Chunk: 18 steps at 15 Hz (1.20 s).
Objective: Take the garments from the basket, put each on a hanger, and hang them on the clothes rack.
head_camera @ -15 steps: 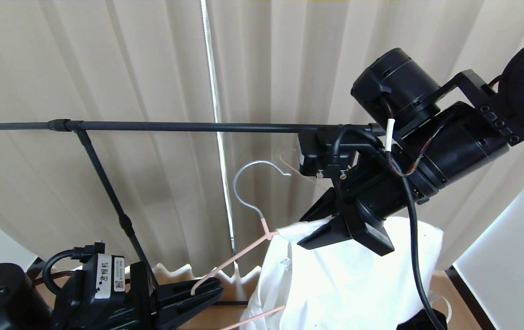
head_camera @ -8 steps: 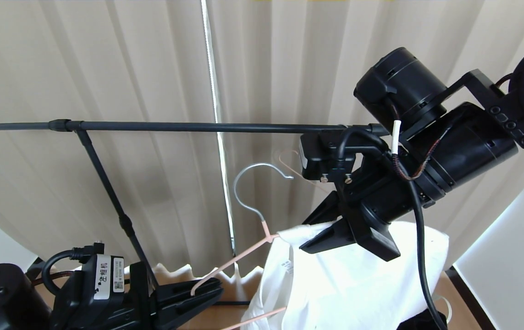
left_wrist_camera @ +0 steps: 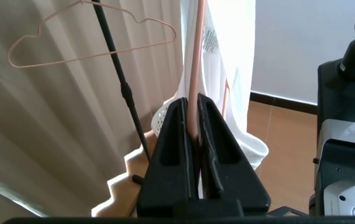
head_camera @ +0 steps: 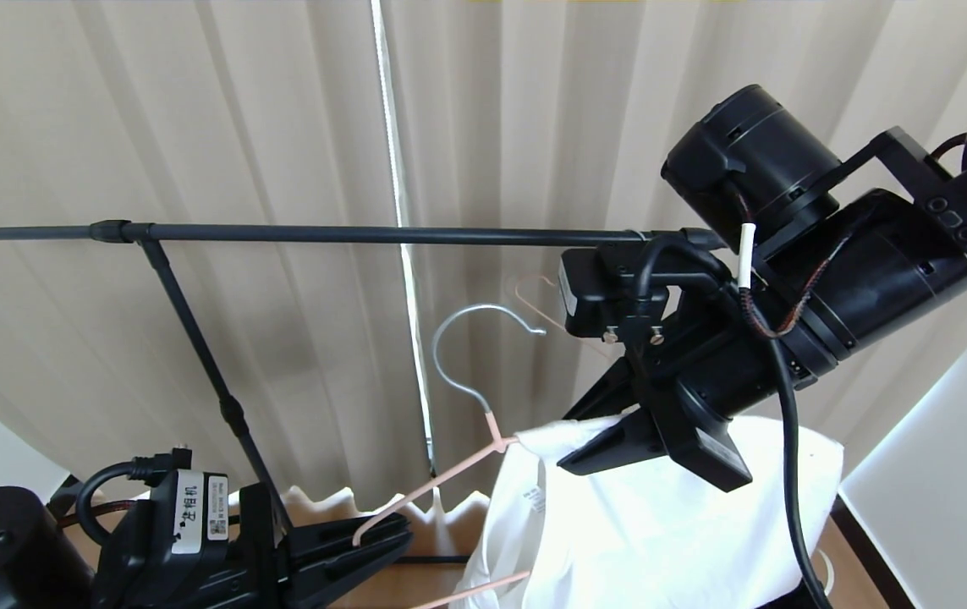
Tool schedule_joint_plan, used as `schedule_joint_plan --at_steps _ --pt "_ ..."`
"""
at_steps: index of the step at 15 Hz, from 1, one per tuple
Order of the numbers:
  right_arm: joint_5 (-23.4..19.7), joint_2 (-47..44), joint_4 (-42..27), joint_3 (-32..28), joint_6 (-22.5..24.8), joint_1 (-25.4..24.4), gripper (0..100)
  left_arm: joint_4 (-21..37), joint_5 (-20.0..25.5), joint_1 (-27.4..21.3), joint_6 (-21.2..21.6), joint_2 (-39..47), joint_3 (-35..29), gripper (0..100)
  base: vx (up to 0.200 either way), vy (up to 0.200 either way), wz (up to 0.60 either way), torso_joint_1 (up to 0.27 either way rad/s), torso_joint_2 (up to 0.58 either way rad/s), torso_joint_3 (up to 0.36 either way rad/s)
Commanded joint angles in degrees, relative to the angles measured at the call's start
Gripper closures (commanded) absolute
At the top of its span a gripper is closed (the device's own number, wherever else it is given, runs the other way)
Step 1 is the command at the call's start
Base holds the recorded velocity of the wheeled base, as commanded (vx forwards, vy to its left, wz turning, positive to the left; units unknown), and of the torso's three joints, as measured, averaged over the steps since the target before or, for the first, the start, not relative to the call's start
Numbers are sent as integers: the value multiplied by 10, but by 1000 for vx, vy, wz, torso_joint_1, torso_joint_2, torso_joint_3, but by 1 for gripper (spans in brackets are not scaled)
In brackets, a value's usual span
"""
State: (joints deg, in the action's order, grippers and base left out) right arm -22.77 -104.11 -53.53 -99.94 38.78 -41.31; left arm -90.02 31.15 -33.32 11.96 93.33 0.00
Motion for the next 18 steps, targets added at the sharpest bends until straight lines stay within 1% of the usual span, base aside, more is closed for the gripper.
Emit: schedule_joint_plan --at_steps 1,2,4,7,8,10,11,13,14,15,16,17,18 --pt "-1 4 -1 0 0 -8 100 0 0 0 0 0 0 100 0 0 0 0 0 0" --pt "-1 11 -1 4 0 -10 100 0 0 0 0 0 0 0 0 0 0 0 0 0" --pt "-1 21 0 19 0 -14 100 0 0 -1 -5 -1 0 0 0 0 0 0 0 0" --pt "-1 44 5 69 1 -14 100 0 0 3 -6 2 0 0 0 0 0 0 0 0" --pt "-1 44 4 74 1 -14 100 0 0 4 -7 1 0 0 0 0 0 0 0 0" --pt "0 54 5 84 1 -14 100 0 0 22 -16 1 0 0 0 0 0 0 0 0" --pt "1 57 5 85 1 -13 100 0 0 32 -32 0 0 0 0 0 0 0 0 0" --pt "7 62 9 90 2 -10 100 0 0 33 -66 -4 0 0 0 0 0 0 0 0" --pt "18 67 18 98 2 -10 100 0 0 33 -84 -14 0 0 0 0 0 0 0 0" --pt "60 76 56 124 2 -9 100 0 -3 33 -103 -13 0 0 0 0 0 0 0 0" --pt "76 82 80 142 2 -7 100 0 -11 36 -108 -10 0 0 0 0 0 0 0 0" --pt "89 95 146 191 2 1 100 0 -54 36 -120 3 -6 0 0 0 0 0 0 0" --pt "89 108 200 228 2 7 100 0 -88 33 -130 19 -24 0 0 0 0 0 0 0"
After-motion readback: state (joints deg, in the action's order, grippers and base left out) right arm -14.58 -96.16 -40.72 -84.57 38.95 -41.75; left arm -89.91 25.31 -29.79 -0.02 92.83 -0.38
